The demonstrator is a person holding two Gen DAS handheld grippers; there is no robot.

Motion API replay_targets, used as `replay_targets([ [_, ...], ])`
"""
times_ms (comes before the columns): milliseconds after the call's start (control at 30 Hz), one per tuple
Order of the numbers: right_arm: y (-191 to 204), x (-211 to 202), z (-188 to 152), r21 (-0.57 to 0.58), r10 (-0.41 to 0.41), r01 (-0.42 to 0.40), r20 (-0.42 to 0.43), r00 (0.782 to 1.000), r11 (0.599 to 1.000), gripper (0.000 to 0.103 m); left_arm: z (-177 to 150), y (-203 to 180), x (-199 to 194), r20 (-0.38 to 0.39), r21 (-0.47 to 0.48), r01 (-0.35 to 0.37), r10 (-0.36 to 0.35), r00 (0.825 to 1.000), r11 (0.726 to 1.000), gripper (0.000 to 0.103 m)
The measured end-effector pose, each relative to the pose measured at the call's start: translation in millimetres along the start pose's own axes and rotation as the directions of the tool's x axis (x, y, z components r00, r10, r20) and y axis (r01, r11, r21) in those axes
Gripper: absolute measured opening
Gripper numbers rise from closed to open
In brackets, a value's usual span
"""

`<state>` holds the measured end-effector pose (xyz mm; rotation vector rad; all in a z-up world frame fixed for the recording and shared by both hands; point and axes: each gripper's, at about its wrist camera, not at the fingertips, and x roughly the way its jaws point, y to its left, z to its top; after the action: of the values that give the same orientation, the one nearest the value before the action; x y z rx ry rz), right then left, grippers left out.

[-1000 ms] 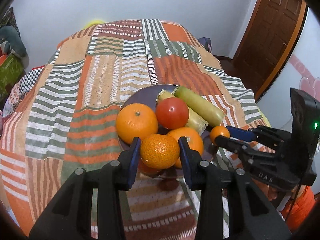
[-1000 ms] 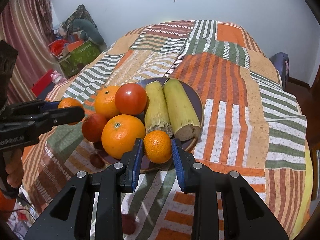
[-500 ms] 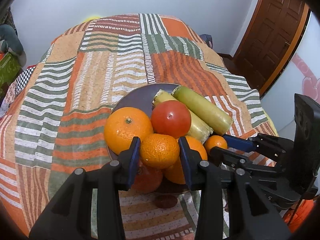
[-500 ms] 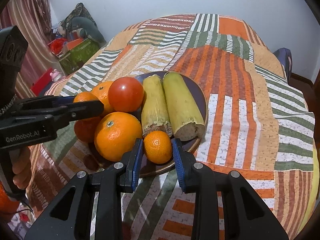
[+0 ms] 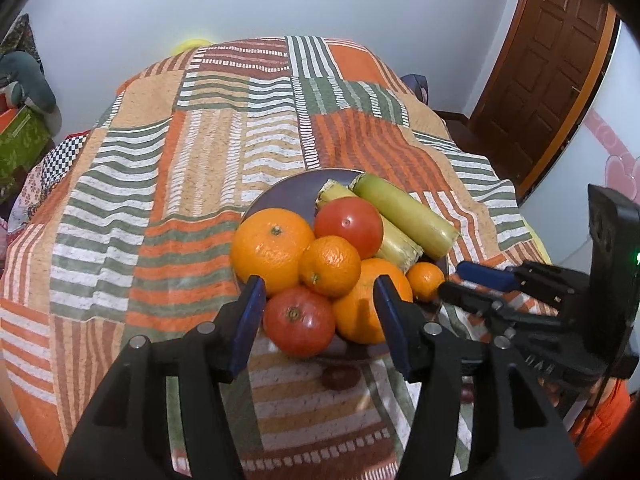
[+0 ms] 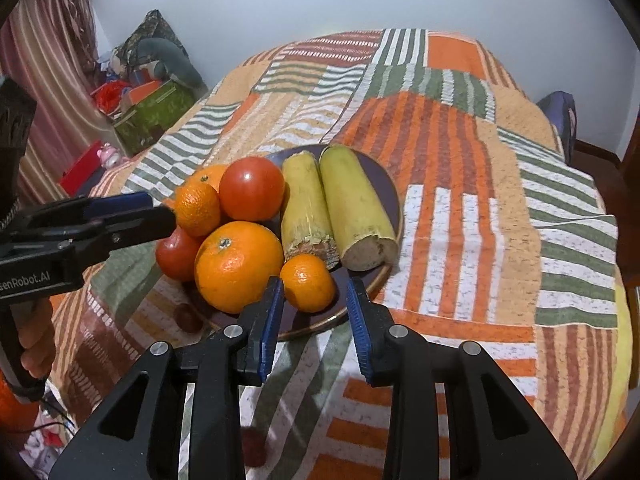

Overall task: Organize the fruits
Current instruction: 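Open both tools and move them to the dark red plums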

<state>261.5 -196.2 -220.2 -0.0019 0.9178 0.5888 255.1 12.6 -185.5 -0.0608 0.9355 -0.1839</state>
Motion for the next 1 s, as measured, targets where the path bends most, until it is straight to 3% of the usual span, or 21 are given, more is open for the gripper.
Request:
replay_targets([
  [200,2.3,-23.1,-5.3,-0.001,-0.016,0.016,0.017,1.0,1.0,0.03,-14.4,-0.3,-18.1,-0.009,0.003,-0.007,0.007,1.0,1.0,0.056],
  [333,7.6,-33.9,-12.9,-0.018,-0.031,0.031,0.021,0.999,0.999,0.039,-25.2,-0.8,-29.2,-0.019,-0.001,-0.005,0.005,1.0,1.0,0.058],
  [467,11.0,-38.9,-22.2,-0.023,-0.035,0.035,0.014,0.999,0.999,0.04,-36.5,0.1,-39.0,-0.027,-0.005,-0.011,0.011,1.0,1.0,0.059],
  [900,31.2,-26.7,-63.7,-0.042,-0.003,-0.001,-0.086,0.996,0.999,0.04,-71.1,5.6,-46.2,-0.085,-0.038,-0.01,0.007,0.996,0.999,0.059],
  [1000,32.7,-22.8,-67.7,-0.043,-0.006,0.001,-0.1,0.995,0.999,0.034,-76.9,4.4,-41.3,-0.104,-0.037,-0.007,0.003,0.995,0.999,0.059],
])
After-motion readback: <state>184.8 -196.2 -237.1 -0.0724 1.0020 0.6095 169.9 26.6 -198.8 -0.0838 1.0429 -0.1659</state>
